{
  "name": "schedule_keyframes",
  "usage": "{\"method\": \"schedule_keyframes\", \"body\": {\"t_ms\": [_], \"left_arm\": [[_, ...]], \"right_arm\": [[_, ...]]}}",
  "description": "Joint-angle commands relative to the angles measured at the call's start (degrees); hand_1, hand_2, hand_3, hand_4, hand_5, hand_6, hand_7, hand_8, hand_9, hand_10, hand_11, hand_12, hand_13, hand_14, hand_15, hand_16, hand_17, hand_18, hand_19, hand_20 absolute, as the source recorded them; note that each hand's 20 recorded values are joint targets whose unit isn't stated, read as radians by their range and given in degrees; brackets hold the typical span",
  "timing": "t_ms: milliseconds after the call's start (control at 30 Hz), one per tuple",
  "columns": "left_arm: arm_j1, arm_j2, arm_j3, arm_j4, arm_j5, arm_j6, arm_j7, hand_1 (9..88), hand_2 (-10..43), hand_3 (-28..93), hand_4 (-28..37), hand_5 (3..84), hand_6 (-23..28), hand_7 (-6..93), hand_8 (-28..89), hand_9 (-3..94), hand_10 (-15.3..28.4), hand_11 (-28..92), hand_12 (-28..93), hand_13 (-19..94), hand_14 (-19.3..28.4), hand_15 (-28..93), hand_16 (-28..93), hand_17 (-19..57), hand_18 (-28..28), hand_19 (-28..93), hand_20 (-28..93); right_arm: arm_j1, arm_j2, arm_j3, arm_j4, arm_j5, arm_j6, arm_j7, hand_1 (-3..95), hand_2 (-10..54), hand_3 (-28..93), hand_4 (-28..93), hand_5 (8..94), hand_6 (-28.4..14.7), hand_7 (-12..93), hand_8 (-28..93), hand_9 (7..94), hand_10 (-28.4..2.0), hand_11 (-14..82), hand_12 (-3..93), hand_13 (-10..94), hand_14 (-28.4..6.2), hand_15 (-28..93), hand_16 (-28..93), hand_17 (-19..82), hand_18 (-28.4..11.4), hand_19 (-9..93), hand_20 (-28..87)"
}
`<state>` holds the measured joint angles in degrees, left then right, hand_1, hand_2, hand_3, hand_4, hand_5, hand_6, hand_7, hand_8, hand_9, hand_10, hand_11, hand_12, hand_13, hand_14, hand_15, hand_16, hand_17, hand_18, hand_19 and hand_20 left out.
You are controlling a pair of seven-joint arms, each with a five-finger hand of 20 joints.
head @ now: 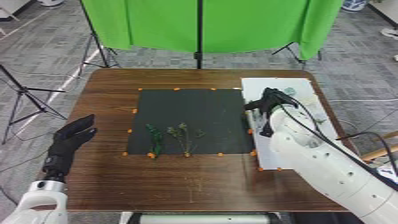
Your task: Arrange flowers
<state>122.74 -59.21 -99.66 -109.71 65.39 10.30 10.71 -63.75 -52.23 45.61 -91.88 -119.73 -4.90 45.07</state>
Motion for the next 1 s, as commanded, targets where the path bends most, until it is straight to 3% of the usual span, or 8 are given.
{"method": "schedule_keyframes", "body": {"t_ms": [33,267,367,433,667,1000], "left_arm": [[0.37,-0.72,0.19,0.15,0.21,-1.41,-1.59,37.6,-3.4,64,-13.5,40.1,4.8,14.0,-7,33.0,11.6,18,10,34,16.3,20,-1,15.1,15.0,20,24],[0.27,-0.61,0.18,0.06,0.32,-1.23,-1.89,37.7,-3.2,64,-13.8,40.2,4.8,13.7,-7,33.1,11.6,18,10,34,16.3,20,-1,14.7,14.8,20,24],[0.22,-0.76,0.19,0.08,0.38,-1.45,-1.99,37.8,-3.0,64,-13.8,40.2,4.8,13.7,-7,33.1,11.6,18,10,34,16.4,20,-1,14.6,14.7,20,24],[0.30,-0.86,0.18,0.08,0.36,-1.38,-1.93,37.8,-3.0,64,-13.8,40.2,4.8,13.7,-7,33.1,11.6,18,11,34,16.4,20,-1,14.5,14.7,19,24],[0.65,-0.97,-0.06,-0.17,0.20,-1.22,-2.00,37.6,-2.9,64,-13.8,40.2,4.8,13.5,-7,32.9,11.6,18,11,34,16.4,20,-1,14.3,14.7,19,24],[0.33,-0.82,0.05,-0.07,0.42,-1.83,-2.37,37.4,-2.8,64,-13.8,40.1,4.8,13.3,-7,32.9,11.6,18,11,34,16.3,20,-1,14.0,14.7,19,24]], "right_arm": [[-2.30,-1.57,-8.45,0.72,-8.37,-4.30,-1.05,25.7,-9.5,53,-13,78.6,-8.0,13,-7,90.1,-13.8,39.9,27.7,94,-2.3,60,29,72,-9.8,93,49],[-2.88,-2.99,-11.09,2.17,-9.56,-2.13,-0.29,40.4,-9.5,58,-12,80.3,-6.7,18,-6,90.4,-13.0,40.7,27.5,94,-1.6,62,28,73,-8.9,93,47],[-3.25,-3.27,-10.63,2.77,-7.42,-0.48,-0.22,52.2,-9.5,50,-6,81.1,-6.5,19,14,91.1,-12.4,41.3,27.5,94,-1.2,63,27,73,-8.4,93,47],[-3.56,-3.22,-9.96,2.94,-5.51,1.24,-0.52,57.7,-9.5,50,-3,82.3,-5.9,21,20,91.7,-12.0,41.7,27.6,94,-0.7,64,26,74,-8.1,93,47],[-4.62,-1.86,-6.36,1.22,-3.27,8.53,-2.42,57.7,-9.5,57,1,82.9,-5.5,25,23,92.3,-11.1,43.8,27.9,94,0.4,67,25,76,-8.2,93,48],[-8.58,-0.96,3.12,-10.49,-4.97,17.84,-4.03,56.8,-9.5,59,2,83.2,-5.9,27,23,92.7,-10.7,45.6,27.5,94,0.6,69,24,77,-8.7,93,51]]}}
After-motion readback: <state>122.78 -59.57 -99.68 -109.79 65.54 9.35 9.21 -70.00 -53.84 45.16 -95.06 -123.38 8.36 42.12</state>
